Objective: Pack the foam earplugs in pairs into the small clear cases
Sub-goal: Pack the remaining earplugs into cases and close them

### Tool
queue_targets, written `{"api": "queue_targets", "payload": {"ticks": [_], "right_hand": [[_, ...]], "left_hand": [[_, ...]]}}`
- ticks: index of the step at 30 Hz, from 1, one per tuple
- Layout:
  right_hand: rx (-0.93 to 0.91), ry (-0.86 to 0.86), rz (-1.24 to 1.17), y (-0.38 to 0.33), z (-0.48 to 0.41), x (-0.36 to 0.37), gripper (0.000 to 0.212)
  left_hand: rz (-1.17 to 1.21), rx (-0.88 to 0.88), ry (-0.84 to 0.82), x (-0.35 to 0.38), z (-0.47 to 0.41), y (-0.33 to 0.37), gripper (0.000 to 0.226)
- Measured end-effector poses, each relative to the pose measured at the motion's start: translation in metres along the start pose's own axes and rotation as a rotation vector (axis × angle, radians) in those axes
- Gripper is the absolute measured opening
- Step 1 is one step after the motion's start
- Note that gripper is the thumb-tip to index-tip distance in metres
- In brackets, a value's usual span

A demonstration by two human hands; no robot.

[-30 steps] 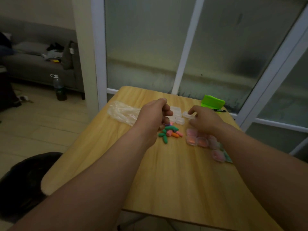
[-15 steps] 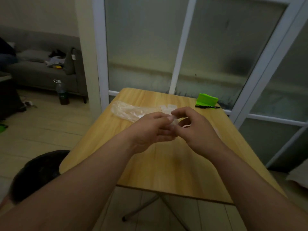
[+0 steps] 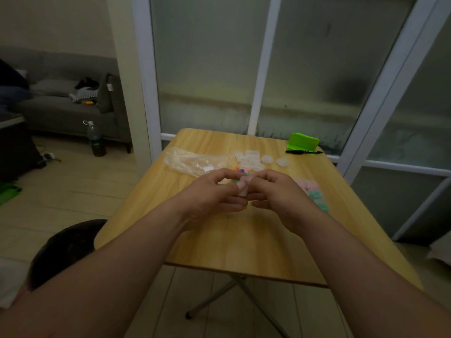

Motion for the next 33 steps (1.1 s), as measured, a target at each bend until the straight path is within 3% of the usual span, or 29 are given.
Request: {"api": "queue_targets", "payload": {"ticks": [4,7,17,28,33], "right_hand": [[0.022,-0.031,0.021,0.003,-0.002,0.0,0.03],[0.037,-0.058,0.023,0.005,-0.003,0.0,0.018],[0.063,-0.115,0.018,0.006,-0.001,0.001,0.013],[0.014,-0.072,0.032,0.008,-0.001,0.002,0.018],[0.036,-0.032,-0.002,0.011,-0.006,0.0,0.009]], "left_hand": [[-0.017,-0.011,-0.005,-0.003,-0.002,-0.002,0.035],[-0.057,-0.023,-0.01,-0.002,-0.006,-0.006,0.034],[-0.117,-0.048,-0.034,-0.003,-0.007,-0.009,0.033],[-0.072,-0.1,-0.017,-0.003,-0.007,-0.016,0.031],[-0.029,-0.116,-0.004,-0.005,-0.008,-0.015,0.024]]}}
Point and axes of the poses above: each hand's wrist, its own z-axis away from the middle knuckle, its own x-axis out of the palm, y = z × x, the point moved 5 cm from there along -z, towards the middle knuckle, and after that the axes turned 12 degrees about y, right-handed, at the moved point
